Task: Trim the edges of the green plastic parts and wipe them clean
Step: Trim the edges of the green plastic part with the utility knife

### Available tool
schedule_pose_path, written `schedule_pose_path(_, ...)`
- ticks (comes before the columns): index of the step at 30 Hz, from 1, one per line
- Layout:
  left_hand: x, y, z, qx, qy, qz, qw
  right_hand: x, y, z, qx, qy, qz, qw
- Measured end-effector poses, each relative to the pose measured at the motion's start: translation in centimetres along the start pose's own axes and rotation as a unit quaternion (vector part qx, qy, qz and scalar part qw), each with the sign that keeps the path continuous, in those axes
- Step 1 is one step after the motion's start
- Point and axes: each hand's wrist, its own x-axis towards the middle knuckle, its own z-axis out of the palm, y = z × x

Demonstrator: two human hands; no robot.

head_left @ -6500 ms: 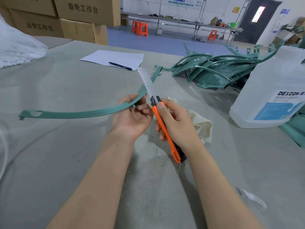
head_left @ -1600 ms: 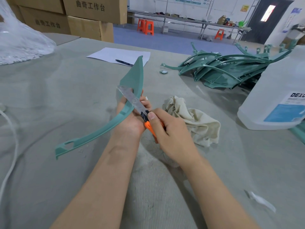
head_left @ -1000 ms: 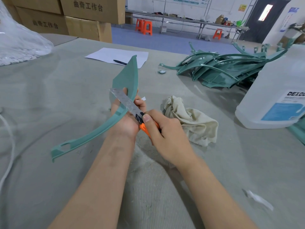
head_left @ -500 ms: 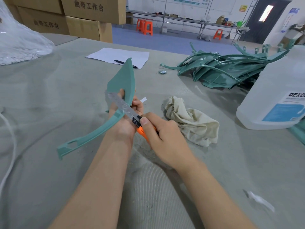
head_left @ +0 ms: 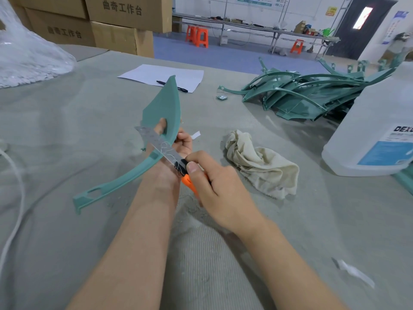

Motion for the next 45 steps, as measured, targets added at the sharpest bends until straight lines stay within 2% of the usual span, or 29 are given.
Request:
schedule_pose_path(6,-0.2,-0.2,0.2,-0.012,0.035,0.012,0.999,-0.3,-1.1,-0.1,0.031,-0.035,-0.011,0.999)
schedule_pose_path(12,-0.3,0.0,-0.3,-0.031,0.068,0.019,0.997,-2.5,-2.7,1.3,0.088,-0.127,-0.072,0.985)
schedule_pose_path(14,-0.4,-0.3,0.0,-0.027,0.066,0.022,0.997,-2.2,-2.6,0.5,0.126,-0.111,-0.053,0.984)
schedule_pose_path(18,-0.5,-0.8,0.4,0.053,0.057,0.015,0.997,-0.9,-1.6,-1.1,0.178,0.014,0.063,0.982)
schedule_pose_path(21,-0.9,-1.2,0.5,0.06,0.058,0.004,0.997,-0.2,-0.3,-2.2,0.154,0.075,0.17,0.97)
schedule_pose_path(23,-1.2,-1.6,0.7,0.075,0.041,0.001,0.996,0.0,0.6,-2.6,0.126,0.092,0.208,0.966)
schedule_pose_path(31,-1.3,-1.9,0.7,0.151,0.007,-0.034,0.988,0.3,2.8,-3.5,0.012,0.143,0.209,0.967)
schedule_pose_path(37,-2.3,-2.0,1.2,0.152,-0.165,-0.131,0.966,0.2,3.7,-4.4,-0.039,0.107,0.217,0.969)
schedule_pose_path(39,-2.8,-2.4,1.6,0.175,-0.192,-0.158,0.952,0.2,3.6,-4.3,-0.036,0.098,0.219,0.97)
schedule_pose_path(42,-3.1,-2.8,1.9,0.193,-0.183,-0.176,0.948,0.2,3.0,-4.1,-0.013,0.072,0.195,0.978)
schedule_pose_path(45,-2.5,-2.7,1.7,0.186,-0.138,-0.153,0.961,0.1,2.5,-4.2,0.023,0.05,0.196,0.979)
